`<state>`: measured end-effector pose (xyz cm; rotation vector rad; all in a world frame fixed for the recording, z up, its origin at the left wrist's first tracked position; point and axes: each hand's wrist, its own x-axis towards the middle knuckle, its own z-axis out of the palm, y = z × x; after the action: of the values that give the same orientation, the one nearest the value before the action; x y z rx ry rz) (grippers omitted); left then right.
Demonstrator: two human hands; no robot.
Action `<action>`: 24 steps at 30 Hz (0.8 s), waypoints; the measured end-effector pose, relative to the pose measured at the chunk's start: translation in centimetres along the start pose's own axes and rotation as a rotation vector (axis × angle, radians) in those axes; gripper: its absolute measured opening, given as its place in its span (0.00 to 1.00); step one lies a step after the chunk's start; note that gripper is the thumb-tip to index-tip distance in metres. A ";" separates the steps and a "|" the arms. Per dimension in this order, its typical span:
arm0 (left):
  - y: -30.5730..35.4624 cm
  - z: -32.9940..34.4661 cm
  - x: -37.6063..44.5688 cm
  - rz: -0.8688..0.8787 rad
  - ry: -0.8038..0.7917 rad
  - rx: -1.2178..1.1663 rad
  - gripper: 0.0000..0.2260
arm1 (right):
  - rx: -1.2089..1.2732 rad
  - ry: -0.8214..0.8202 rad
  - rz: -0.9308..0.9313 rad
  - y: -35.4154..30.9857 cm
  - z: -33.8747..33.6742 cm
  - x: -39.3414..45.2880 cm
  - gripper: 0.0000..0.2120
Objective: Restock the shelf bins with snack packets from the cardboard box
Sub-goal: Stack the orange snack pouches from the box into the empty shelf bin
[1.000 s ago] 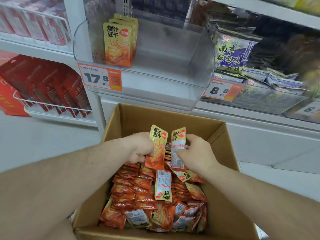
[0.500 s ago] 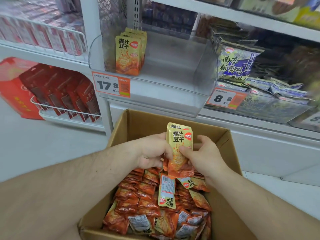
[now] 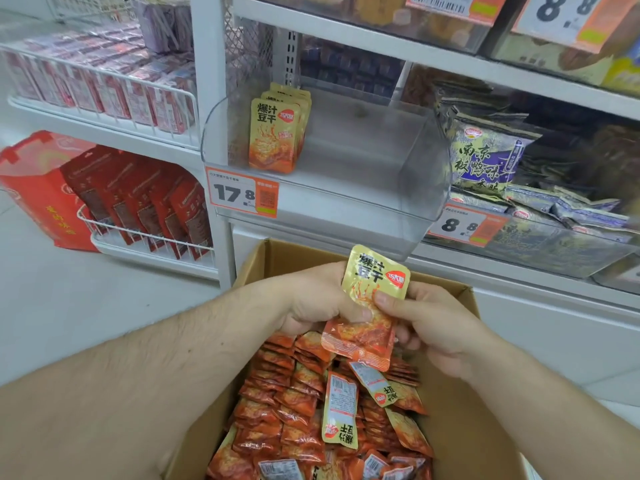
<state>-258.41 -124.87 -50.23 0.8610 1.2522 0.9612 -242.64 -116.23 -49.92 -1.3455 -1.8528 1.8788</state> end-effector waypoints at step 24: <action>3.0 -10.4 -1.4 0.334 1.170 0.800 0.15 | -0.110 0.142 -0.136 -19.9 9.7 15.5 0.14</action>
<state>-269.10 -124.93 -48.27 1.1729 2.6718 1.3073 -267.12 -108.46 -41.59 -1.3115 -1.9461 1.5944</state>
